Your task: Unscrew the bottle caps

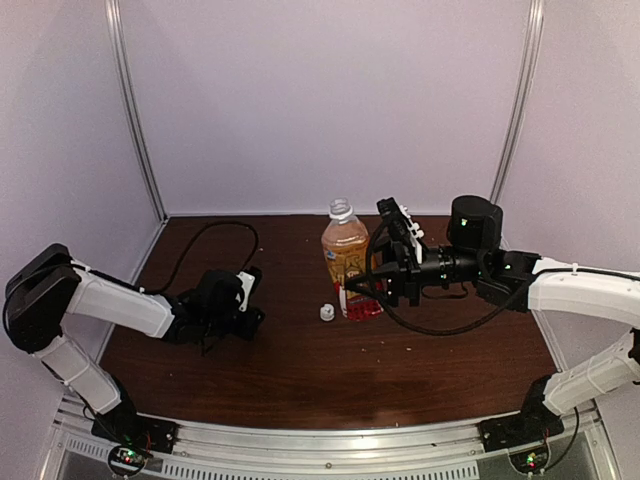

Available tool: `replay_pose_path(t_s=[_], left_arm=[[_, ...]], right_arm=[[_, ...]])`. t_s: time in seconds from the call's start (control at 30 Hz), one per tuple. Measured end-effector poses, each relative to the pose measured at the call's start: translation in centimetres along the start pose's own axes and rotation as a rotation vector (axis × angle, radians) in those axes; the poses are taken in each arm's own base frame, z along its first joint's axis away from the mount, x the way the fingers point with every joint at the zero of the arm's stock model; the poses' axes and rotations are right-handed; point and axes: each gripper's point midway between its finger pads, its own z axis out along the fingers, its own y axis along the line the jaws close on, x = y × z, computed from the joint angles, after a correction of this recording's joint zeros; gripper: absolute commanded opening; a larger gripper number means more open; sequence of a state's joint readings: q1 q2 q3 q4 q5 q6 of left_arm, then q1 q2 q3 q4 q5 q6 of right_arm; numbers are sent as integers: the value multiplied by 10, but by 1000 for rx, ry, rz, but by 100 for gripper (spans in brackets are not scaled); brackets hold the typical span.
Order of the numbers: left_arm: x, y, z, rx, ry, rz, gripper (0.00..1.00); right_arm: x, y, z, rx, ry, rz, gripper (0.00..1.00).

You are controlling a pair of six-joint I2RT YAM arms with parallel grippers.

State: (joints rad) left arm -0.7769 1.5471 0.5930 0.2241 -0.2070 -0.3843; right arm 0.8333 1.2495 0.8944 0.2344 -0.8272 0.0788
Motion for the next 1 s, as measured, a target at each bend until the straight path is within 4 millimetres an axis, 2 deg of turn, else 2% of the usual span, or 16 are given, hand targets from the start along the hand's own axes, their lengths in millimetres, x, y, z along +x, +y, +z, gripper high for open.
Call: replay_pose_path(t_s=[0.4, 0.53, 0.77, 1.0], left_arm=[[24, 10, 21, -25, 63, -5, 34], [23, 11, 24, -19, 58, -14, 38], [21, 9, 25, -3, 51, -27, 54], [23, 8, 20, 5, 73, -36, 76]], right_arm=[[2, -1, 1, 1, 5, 4, 30], [4, -2, 2, 3, 8, 6, 30], [5, -4, 2, 9, 11, 8, 30], [7, -6, 1, 22, 19, 14, 30]])
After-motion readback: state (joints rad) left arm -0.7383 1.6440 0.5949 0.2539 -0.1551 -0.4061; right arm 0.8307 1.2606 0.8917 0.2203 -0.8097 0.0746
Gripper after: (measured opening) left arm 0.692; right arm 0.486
